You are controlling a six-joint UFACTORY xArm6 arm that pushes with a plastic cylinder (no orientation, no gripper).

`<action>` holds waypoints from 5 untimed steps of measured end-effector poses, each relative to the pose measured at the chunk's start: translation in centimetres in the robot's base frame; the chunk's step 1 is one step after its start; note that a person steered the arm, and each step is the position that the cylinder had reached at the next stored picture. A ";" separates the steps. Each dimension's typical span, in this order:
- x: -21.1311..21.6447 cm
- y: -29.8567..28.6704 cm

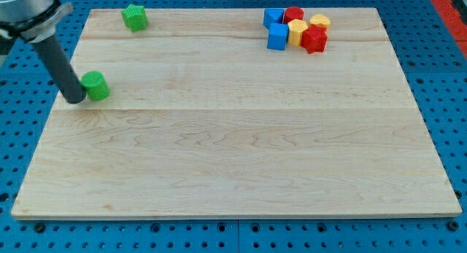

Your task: Slide the green circle towards the green star

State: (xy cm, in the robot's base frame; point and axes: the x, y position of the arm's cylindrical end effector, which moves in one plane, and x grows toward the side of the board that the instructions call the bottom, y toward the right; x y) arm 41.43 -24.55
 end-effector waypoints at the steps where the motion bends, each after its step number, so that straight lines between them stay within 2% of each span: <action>1: -1.1 2.9; 4: -5.8 3.3; 5: -7.4 6.0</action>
